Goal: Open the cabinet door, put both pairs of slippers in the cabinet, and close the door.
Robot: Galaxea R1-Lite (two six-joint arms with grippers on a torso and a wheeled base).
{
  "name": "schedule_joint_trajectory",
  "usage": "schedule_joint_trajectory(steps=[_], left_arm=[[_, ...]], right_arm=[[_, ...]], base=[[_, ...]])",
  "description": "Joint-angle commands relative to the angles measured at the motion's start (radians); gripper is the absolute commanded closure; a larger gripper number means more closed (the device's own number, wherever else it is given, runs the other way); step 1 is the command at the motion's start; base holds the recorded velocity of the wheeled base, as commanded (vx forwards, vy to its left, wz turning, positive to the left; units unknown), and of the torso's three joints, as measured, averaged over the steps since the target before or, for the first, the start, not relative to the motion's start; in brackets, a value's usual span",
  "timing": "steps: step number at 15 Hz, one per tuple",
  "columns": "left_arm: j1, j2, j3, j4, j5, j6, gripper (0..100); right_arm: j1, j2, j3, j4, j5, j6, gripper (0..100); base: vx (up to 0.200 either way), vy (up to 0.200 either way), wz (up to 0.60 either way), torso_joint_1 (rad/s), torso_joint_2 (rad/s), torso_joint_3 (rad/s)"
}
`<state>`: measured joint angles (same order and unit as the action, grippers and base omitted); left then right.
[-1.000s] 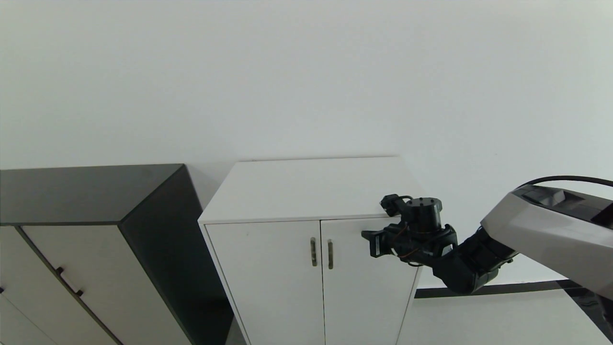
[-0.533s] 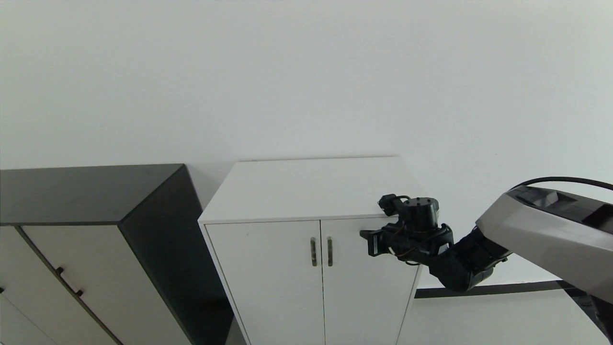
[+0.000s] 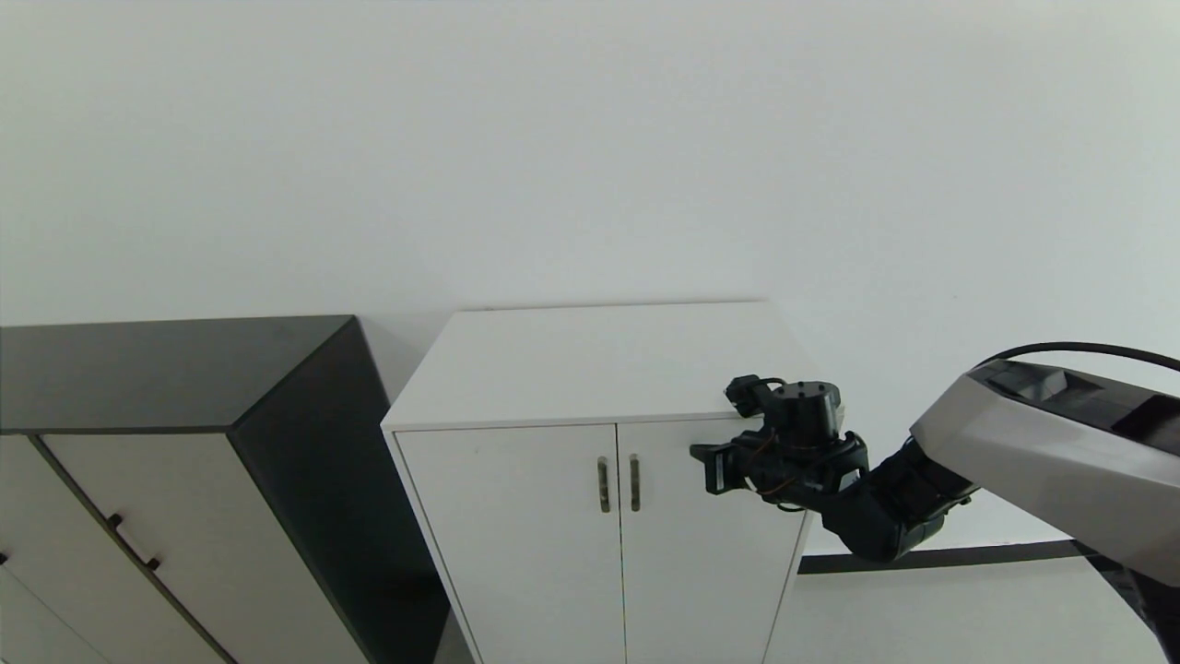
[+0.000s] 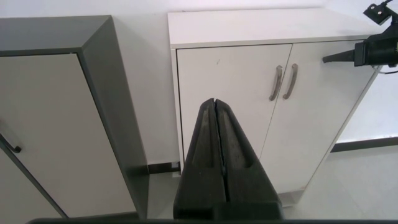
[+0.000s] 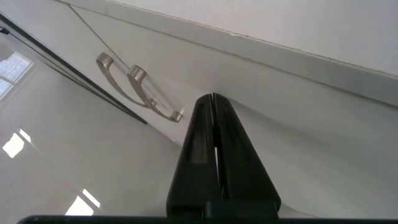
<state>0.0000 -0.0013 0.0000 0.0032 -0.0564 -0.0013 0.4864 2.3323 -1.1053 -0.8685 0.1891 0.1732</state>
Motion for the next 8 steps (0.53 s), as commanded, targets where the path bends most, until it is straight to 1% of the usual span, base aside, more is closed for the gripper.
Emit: schedule_joint_trajectory(steps=[1, 2, 4, 6, 8], left_arm=[[0.002, 0.001, 0.0, 0.0, 0.0, 0.0, 100], [0.002, 0.001, 0.0, 0.0, 0.0, 0.0, 100], [0.0, 0.001, 0.0, 0.0, 0.0, 0.0, 100], [0.0, 0.001, 0.0, 0.0, 0.0, 0.003, 100], [0.0, 0.001, 0.0, 0.0, 0.0, 0.003, 100]], right_arm=[[0.018, -0.062, 0.065, -0.009, 0.0, -0.004, 100], [0.032, -0.102, 0.105, -0.017, 0.0, -0.006, 100], [0.046, -0.252, 0.24, -0.053, -0.002, -0.008, 100], [0.052, -0.433, 0.371, -0.05, -0.017, -0.011, 100], [0.043, -0.59, 0.492, -0.038, -0.122, -0.023, 100]], base=[[0.0, 0.0, 0.0, 0.0, 0.0, 0.0], [0.0, 0.0, 0.0, 0.0, 0.0, 0.0], [0.0, 0.0, 0.0, 0.0, 0.0, 0.0], [0.0, 0.0, 0.0, 0.0, 0.0, 0.0], [0.0, 0.0, 0.0, 0.0, 0.0, 0.0]])
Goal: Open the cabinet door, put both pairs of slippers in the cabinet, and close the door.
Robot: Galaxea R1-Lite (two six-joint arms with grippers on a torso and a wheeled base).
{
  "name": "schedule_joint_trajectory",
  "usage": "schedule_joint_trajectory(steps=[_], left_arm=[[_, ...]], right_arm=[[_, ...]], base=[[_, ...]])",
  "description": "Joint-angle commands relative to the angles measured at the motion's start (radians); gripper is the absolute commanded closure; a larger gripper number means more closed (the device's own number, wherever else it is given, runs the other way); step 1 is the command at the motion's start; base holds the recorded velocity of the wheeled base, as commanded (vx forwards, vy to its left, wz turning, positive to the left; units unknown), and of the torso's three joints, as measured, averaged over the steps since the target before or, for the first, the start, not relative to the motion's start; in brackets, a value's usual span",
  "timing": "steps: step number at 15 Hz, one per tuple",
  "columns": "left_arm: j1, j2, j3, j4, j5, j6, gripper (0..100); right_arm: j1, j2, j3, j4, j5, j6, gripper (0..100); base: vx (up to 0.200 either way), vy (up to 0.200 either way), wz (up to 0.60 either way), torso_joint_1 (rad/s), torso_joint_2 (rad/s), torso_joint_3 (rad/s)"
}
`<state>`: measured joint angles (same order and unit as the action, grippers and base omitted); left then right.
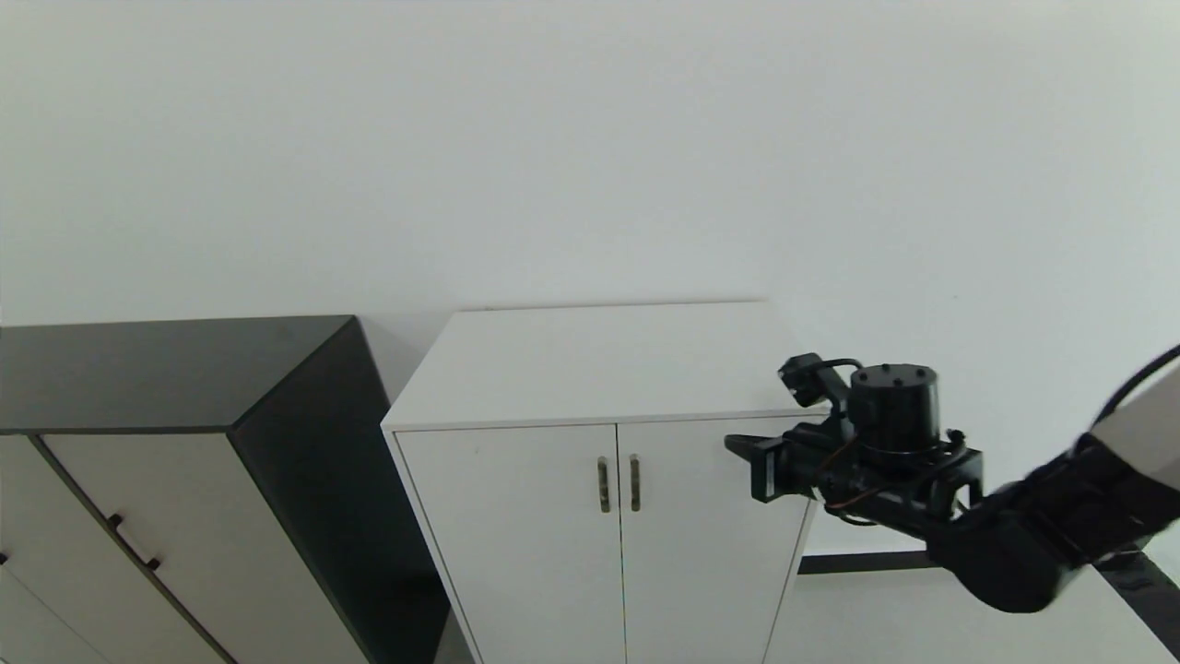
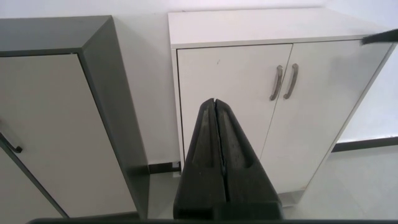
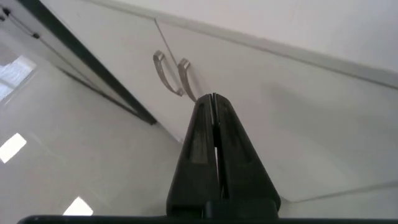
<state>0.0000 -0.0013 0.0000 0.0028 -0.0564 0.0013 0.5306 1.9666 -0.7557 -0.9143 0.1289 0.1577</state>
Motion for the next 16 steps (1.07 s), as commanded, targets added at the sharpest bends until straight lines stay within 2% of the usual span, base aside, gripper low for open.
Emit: schedule_joint_trajectory(steps=[1, 3, 5, 6, 9, 12, 16], left_arm=[[0.0, 0.001, 0.0, 0.0, 0.0, 0.0, 100], [0.0, 0.001, 0.0, 0.0, 0.0, 0.0, 100], [0.0, 0.001, 0.0, 0.0, 0.0, 0.0, 100], [0.0, 0.001, 0.0, 0.0, 0.0, -0.003, 100], [0.0, 0.001, 0.0, 0.0, 0.001, -0.004, 100], [0.0, 0.001, 0.0, 0.0, 0.007, -0.006, 100], [0.0, 0.001, 0.0, 0.0, 0.007, -0.012, 100]], right_arm=[[-0.035, -0.333, 0.251, 0.017, -0.134, -0.036, 100], [-0.138, -0.517, 0.435, 0.038, -0.232, -0.11, 100], [-0.262, -0.675, 0.549, 0.107, -0.249, -0.184, 100], [-0.339, -0.802, 0.615, 0.206, -0.246, -0.242, 100], [-0.35, -1.098, 0.699, 0.457, -0.238, -0.259, 100], [-0.35, -1.319, 0.707, 0.733, -0.149, -0.251, 100], [-0.345, -1.514, 0.725, 0.907, -0.098, -0.253, 100]], base=[[0.0, 0.0, 0.0, 0.0, 0.0, 0.0], [0.0, 0.0, 0.0, 0.0, 0.0, 0.0], [0.0, 0.0, 0.0, 0.0, 0.0, 0.0], [0.0, 0.0, 0.0, 0.0, 0.0, 0.0], [0.0, 0.0, 0.0, 0.0, 0.0, 0.0], [0.0, 0.0, 0.0, 0.0, 0.0, 0.0], [0.0, 0.0, 0.0, 0.0, 0.0, 0.0]])
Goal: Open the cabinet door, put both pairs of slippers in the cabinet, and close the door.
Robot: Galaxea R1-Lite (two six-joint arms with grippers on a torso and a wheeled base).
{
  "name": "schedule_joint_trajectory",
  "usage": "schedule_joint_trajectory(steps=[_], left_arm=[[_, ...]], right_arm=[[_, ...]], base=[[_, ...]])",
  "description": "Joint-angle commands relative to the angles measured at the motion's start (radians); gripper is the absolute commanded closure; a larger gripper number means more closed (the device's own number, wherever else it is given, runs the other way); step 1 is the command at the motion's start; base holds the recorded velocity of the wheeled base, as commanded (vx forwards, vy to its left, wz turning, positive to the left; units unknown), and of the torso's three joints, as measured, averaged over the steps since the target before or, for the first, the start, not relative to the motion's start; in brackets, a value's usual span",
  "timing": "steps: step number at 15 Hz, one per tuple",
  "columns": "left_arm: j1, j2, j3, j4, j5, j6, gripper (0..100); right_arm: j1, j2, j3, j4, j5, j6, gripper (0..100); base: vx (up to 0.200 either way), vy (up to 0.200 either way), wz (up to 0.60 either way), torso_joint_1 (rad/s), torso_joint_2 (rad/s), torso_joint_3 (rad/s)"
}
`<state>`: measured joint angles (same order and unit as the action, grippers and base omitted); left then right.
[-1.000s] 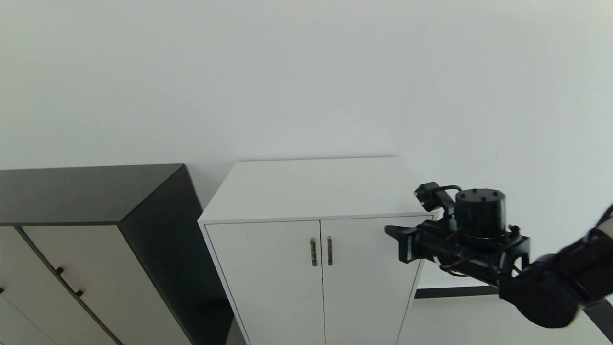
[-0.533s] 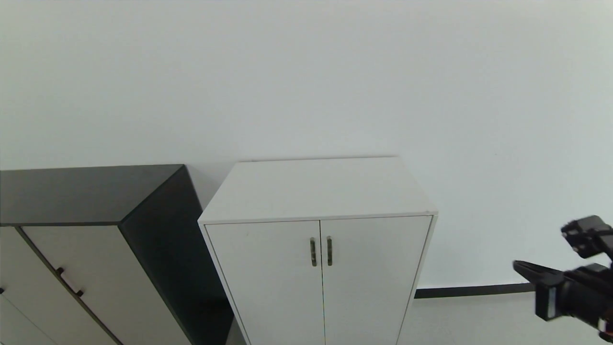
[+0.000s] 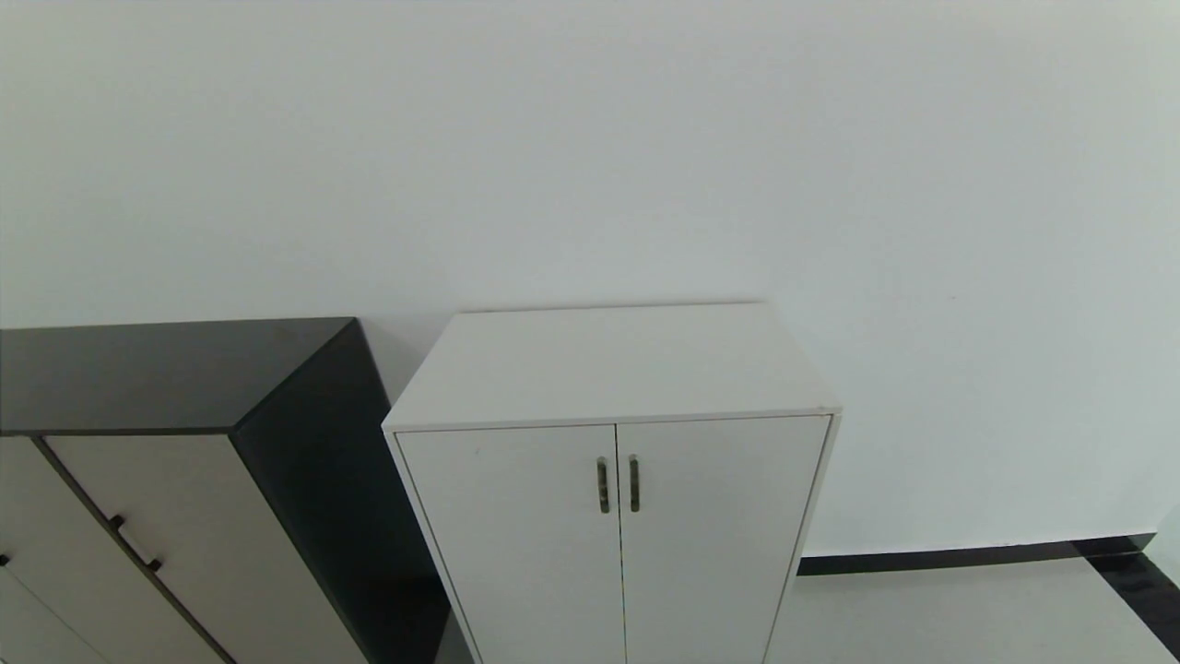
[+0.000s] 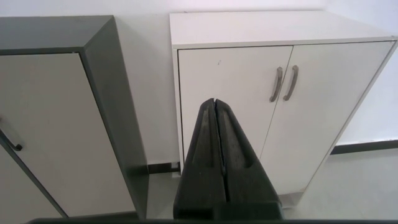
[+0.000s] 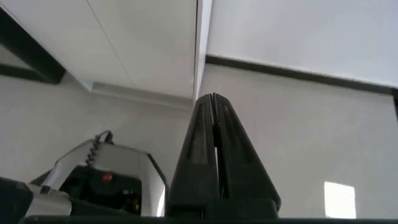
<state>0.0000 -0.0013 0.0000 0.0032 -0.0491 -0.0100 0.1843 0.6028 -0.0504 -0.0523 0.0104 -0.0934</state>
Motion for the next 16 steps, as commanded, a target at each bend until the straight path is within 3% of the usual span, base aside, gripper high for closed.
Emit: schedule_joint_trajectory(steps=[1, 5, 11, 16], left_arm=[[0.0, 0.001, 0.0, 0.0, 0.0, 0.001, 100], [0.0, 0.001, 0.0, 0.0, 0.0, -0.001, 100], [0.0, 0.001, 0.0, 0.0, 0.0, 0.001, 100], [0.0, 0.001, 0.0, 0.0, -0.001, 0.005, 100]], right_arm=[[0.003, -0.176, 0.032, 0.049, 0.045, -0.002, 100], [0.05, -0.212, 0.05, 0.048, 0.025, 0.063, 100], [-0.14, -0.397, 0.05, 0.049, -0.017, 0.072, 100], [-0.16, -0.564, 0.05, 0.049, -0.018, 0.072, 100]], base=[[0.0, 0.0, 0.0, 0.0, 0.0, 0.0], [0.0, 0.0, 0.0, 0.0, 0.0, 0.0], [0.0, 0.0, 0.0, 0.0, 0.0, 0.0], [0.0, 0.0, 0.0, 0.0, 0.0, 0.0]])
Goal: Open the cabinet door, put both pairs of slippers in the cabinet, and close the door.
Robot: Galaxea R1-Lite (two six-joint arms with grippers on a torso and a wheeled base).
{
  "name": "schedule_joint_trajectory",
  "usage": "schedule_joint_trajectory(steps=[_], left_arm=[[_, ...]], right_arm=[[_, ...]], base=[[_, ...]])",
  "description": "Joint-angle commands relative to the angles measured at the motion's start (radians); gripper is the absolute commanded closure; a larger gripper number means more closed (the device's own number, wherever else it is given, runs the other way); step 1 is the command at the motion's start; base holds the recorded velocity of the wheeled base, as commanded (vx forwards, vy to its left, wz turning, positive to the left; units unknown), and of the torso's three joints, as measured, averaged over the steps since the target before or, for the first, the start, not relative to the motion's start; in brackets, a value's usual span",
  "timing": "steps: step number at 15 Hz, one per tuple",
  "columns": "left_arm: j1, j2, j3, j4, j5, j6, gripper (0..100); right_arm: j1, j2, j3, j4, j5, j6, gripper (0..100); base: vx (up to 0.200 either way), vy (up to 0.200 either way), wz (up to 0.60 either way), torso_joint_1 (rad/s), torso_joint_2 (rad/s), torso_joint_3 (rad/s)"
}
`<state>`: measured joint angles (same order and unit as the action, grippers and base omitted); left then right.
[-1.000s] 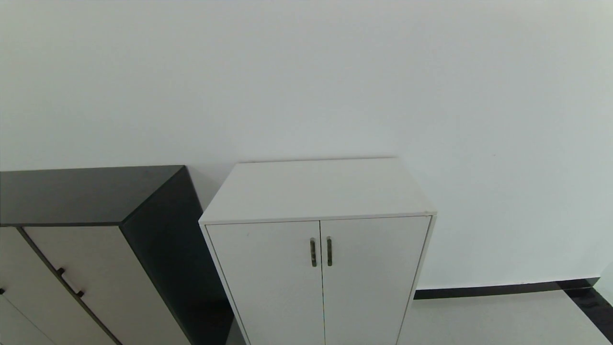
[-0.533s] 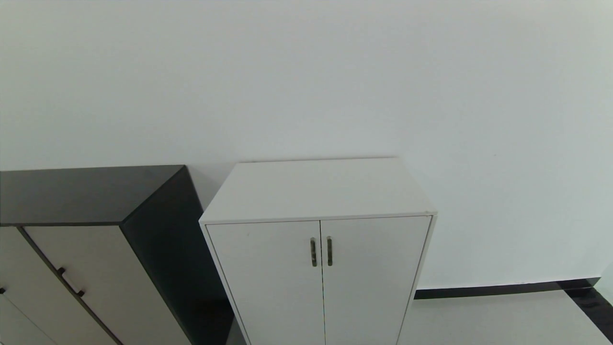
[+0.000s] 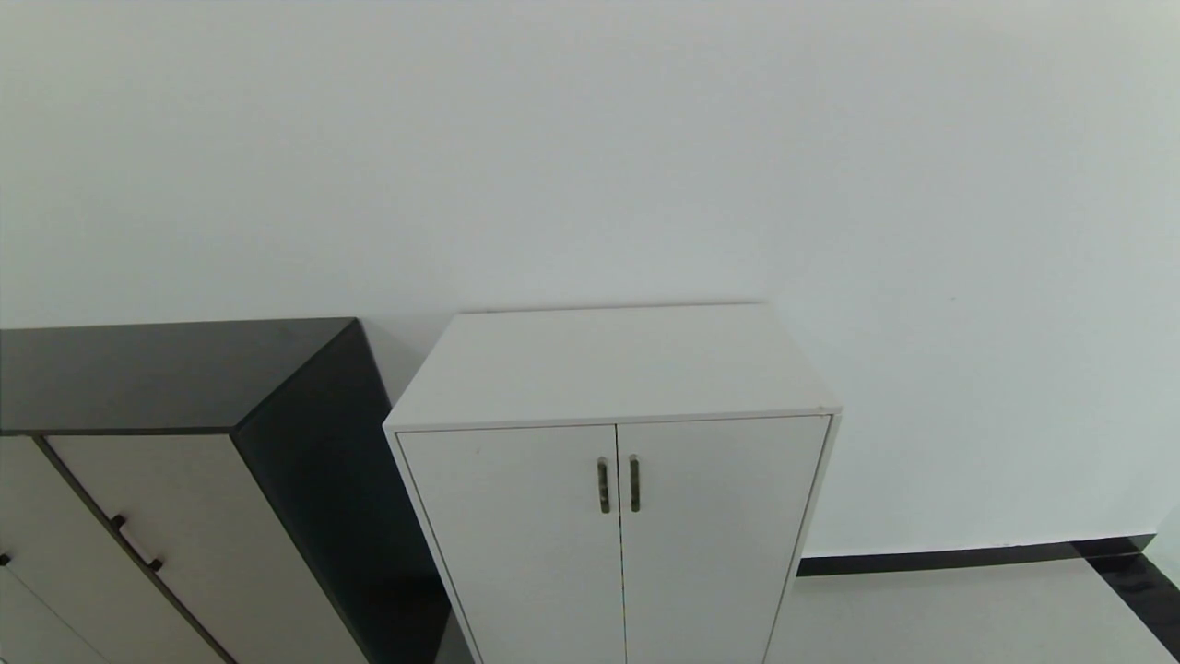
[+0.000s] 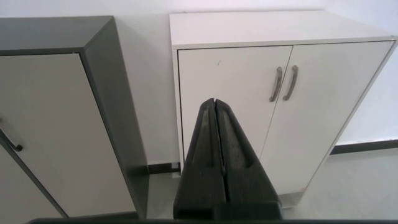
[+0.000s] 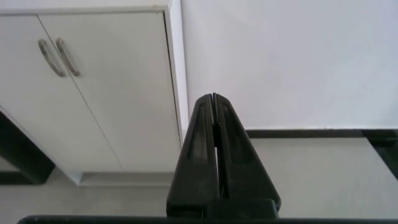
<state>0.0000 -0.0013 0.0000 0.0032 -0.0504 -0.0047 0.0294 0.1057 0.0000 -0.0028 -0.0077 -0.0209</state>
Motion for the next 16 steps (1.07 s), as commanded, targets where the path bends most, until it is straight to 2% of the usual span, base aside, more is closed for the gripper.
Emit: schedule_joint_trajectory(steps=[1, 16], left_arm=[[0.0, 0.001, 0.0, 0.0, 0.0, 0.0, 100], [0.002, 0.001, 0.0, 0.0, 0.0, 0.0, 100]], right_arm=[[-0.016, -0.087, 0.0, 0.0, 0.002, 0.001, 100], [-0.023, -0.106, 0.0, 0.0, 0.002, 0.024, 100]], base=[[0.0, 0.0, 0.0, 0.0, 0.0, 0.0], [0.0, 0.0, 0.0, 0.0, 0.0, 0.0]])
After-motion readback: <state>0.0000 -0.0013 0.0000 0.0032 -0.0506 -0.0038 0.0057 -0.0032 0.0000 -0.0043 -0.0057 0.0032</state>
